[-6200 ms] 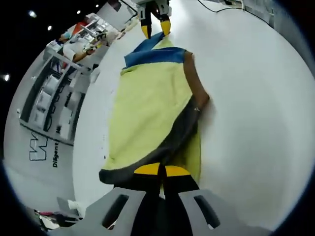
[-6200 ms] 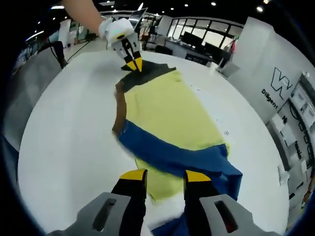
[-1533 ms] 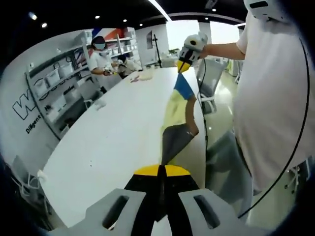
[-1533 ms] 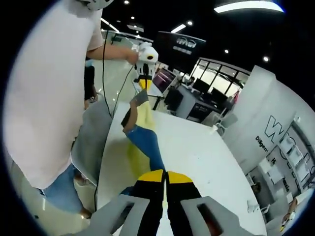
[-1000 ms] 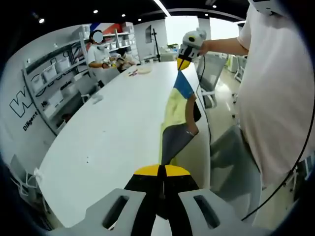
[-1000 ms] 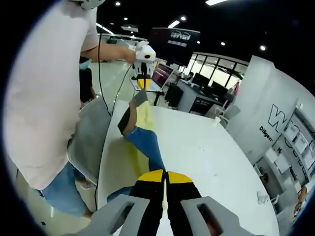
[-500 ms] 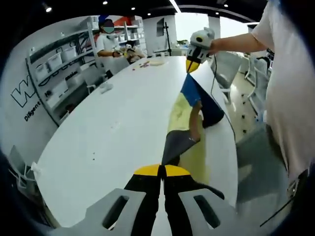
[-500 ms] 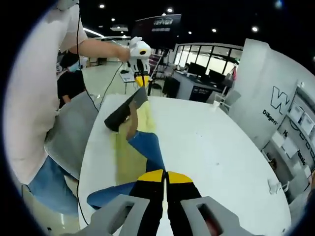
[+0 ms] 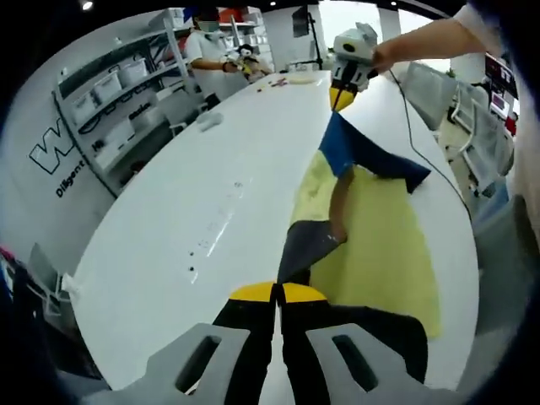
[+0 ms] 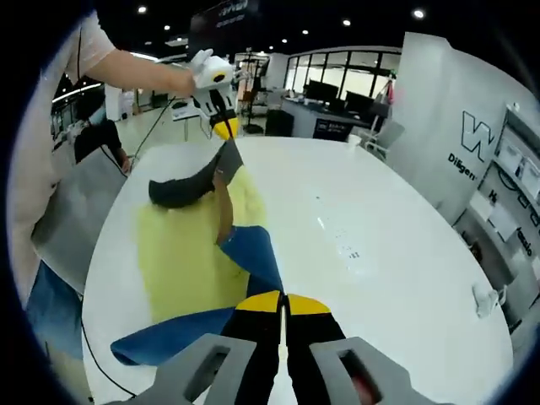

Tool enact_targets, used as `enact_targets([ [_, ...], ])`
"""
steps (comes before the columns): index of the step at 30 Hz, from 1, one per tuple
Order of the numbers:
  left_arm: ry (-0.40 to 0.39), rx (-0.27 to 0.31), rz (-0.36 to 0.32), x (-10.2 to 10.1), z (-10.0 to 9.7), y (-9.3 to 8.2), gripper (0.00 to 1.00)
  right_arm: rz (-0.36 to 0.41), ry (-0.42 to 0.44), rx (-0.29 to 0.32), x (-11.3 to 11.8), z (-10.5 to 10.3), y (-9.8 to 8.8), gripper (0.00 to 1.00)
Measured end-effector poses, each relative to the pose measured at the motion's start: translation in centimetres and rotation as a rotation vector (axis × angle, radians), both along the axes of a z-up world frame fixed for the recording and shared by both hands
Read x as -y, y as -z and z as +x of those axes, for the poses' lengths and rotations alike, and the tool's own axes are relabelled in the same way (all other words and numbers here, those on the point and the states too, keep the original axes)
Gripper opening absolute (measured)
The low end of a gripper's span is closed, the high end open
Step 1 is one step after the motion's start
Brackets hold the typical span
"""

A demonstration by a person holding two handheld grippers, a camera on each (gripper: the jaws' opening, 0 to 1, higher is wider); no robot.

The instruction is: Fold the garment on the visible template until the final outline fits inside the template.

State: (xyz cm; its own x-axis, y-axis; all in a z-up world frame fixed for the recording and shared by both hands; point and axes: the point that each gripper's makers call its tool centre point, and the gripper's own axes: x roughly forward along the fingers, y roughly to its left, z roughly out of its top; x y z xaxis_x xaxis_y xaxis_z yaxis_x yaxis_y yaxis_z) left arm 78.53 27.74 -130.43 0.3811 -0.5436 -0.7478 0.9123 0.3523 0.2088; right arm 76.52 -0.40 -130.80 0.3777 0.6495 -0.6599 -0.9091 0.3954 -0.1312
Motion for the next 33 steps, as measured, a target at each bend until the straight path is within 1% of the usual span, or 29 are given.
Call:
enact_targets([
  [1,-0.01,0.005,0.001,0.1,0.5,0.3,0.07,-0.011,0.011,0.002,0.1,0.7,0.5,0.0],
  [2,-0.022,0.02,0.023,0.1,1.3,0.8,0.07,-0.013,0.015,0.001,-0.2,1.6,1.0,0.0],
  [3,-0.027,0.022,0.035,0.0,1.6,1.2,0.07,-0.013,0.028,-0.01,-0.3,2.1,1.4,0.0],
  [5,-0.051,0.026,0.041,0.1,2.5,2.0,0.08,-0.04,0.048,0.012,-0.4,3.6,2.4,0.0],
  [6,-0.079,0.032,0.052,-0.1,3.2,2.5,0.08,-0.041,0.061,0.009,-0.7,4.2,3.0,0.0],
  [8,-0.11,0.033,0.064,-0.5,4.3,3.4,0.08,-0.061,0.087,0.013,-0.7,5.0,3.8,0.0],
  [9,-0.139,0.023,0.059,-0.6,4.8,3.9,0.08,-0.075,0.112,0.008,-0.7,5.5,4.5,0.0],
  [10,-0.145,0.026,0.06,-0.5,5.1,4.1,0.08,-0.068,0.121,-0.002,-0.9,5.7,4.9,0.0],
  [11,-0.172,0.012,0.057,-0.6,5.3,4.6,0.08,-0.071,0.134,-0.019,-1.1,5.8,5.6,0.0],
  [14,-0.219,-0.026,0.048,-0.6,5.5,5.6,0.08,-0.119,0.169,-0.034,-0.9,6.2,7.1,0.0],
  [15,-0.26,-0.057,0.051,-1.0,5.5,6.2,0.08,-0.131,0.194,-0.047,-0.7,6.3,7.6,0.0],
  [16,-0.27,-0.063,0.049,-1.0,5.4,6.3,0.08,-0.153,0.207,-0.04,-0.4,6.4,7.8,0.0],
  [17,-0.336,-0.11,0.041,-1.6,5.4,7.2,0.08,-0.198,0.244,-0.04,0.4,6.7,8.3,0.0],
  [18,-0.377,-0.125,0.045,-2.1,5.5,7.5,0.09,-0.21,0.254,-0.046,0.6,6.7,8.5,0.0],
  [19,-0.449,-0.126,0.034,-2.9,6.0,7.7,0.09,-0.22,0.313,-0.063,1.2,7.0,8.9,0.0],
  [20,-0.502,-0.136,0.026,-3.4,6.2,7.8,0.09,-0.226,0.356,-0.068,1.7,7.3,9.1,0.07],
  [21,-0.555,-0.151,0.003,-3.9,6.7,8.0,0.08,-0.224,0.39,-0.089,1.9,7.3,9.3,0.18],
  [22,-0.638,-0.162,-0.026,-4.9,7.7,8.0,0.06,-0.198,0.423,-0.127,1.8,7.2,9.5,0.27],
  [23,-0.676,-0.165,-0.063,-4.9,7.7,7.6,0.04,-0.19,0.421,-0.103,1.7,7.5,9.3,0.29],
  [24,-0.718,-0.162,-0.104,-5.0,7.8,7.0,0.03,-0.195,0.409,-0.097,1.6,7.2,9.1,0.25],
  [25,-0.706,-0.173,-0.117,-4.7,7.5,6.7,0.03,-0.194,0.4,-0.103,1.4,6.8,9.1,0.2],
  [26,-0.666,-0.17,-0.099,-4.5,7.1,6.5,0.04,-0.185,0.364,-0.122,0.8,5.8,9.0,0.15],
  [27,-0.597,-0.161,-0.09,-3.8,6.7,6.2,0.04,-0.18,0.34,-0.109,0.5,5.4,8.9,0.13],
  [28,-0.546,-0.153,-0.083,-3.2,6.3,6.1,0.05,-0.158,0.299,-0.084,-0.2,5.1,8.7,0.11],
  [29,-0.488,-0.175,-0.081,-2.1,5.2,6.0,0.04,-0.127,0.276,-0.088,-0.8,4.6,8.7,0.1],
  [30,-0.44,-0.188,-0.081,-1.3,4.5,6.0,0.04,-0.111,0.238,-0.105,-1.4,3.8,8.9,0.09],
  [31,-0.342,-0.181,-0.057,-0.3,3.5,6.4,0.05,-0.122,0.2,-0.086,-1.7,3.4,9.0,0.09],
  [32,-0.294,-0.15,-0.019,-0.2,3.2,6.5,0.08,-0.144,0.142,-0.037,-2.2,3.2,9.1,0.1],
  [33,-0.225,-0.102,0.048,-0.2,3.1,7.0,0.09,-0.154,0.13,-0.038,-2.3,2.9,9.3,0.09],
])
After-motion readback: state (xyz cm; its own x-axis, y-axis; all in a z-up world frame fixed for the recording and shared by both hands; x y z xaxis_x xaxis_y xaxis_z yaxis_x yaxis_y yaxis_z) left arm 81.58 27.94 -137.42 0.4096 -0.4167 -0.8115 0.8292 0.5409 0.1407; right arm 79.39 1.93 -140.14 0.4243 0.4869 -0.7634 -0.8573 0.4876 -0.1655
